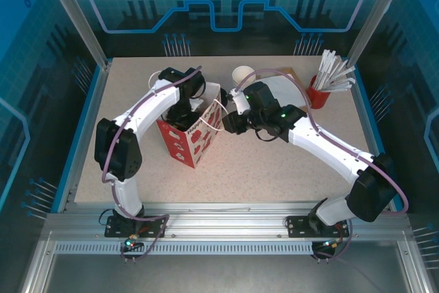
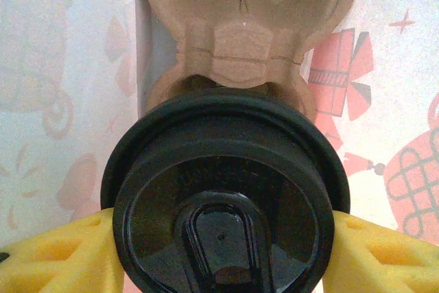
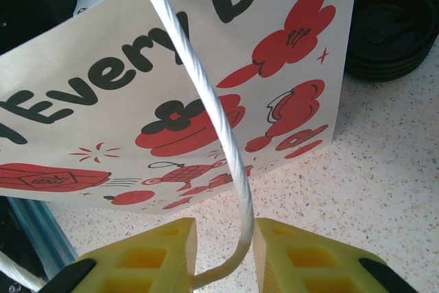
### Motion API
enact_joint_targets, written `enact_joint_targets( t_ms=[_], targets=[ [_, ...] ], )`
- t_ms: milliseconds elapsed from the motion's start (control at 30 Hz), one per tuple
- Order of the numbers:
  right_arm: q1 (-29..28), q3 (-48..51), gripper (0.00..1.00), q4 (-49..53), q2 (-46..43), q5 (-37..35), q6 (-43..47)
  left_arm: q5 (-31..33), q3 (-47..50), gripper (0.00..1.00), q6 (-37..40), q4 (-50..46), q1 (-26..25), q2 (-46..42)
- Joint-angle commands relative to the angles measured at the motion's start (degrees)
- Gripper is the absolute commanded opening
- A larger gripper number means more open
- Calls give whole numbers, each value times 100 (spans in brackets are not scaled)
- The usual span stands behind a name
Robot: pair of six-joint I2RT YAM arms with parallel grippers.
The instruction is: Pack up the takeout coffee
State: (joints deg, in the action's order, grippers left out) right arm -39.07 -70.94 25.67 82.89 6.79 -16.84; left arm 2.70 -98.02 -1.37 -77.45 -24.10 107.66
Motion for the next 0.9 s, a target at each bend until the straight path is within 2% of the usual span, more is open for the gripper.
enact_joint_targets(
  t_ms=[0,567,867],
  targets=[
    [-101,-129,30,52,65,-10,85,-108,208,40,66,86,57,212],
    [-118,-130,30,66,87,-28,85,-63,743,40,-74,637,59,298],
    [-153,-96,30,44,115,-54,58,-7,694,41,-144,894,42,699]
  ],
)
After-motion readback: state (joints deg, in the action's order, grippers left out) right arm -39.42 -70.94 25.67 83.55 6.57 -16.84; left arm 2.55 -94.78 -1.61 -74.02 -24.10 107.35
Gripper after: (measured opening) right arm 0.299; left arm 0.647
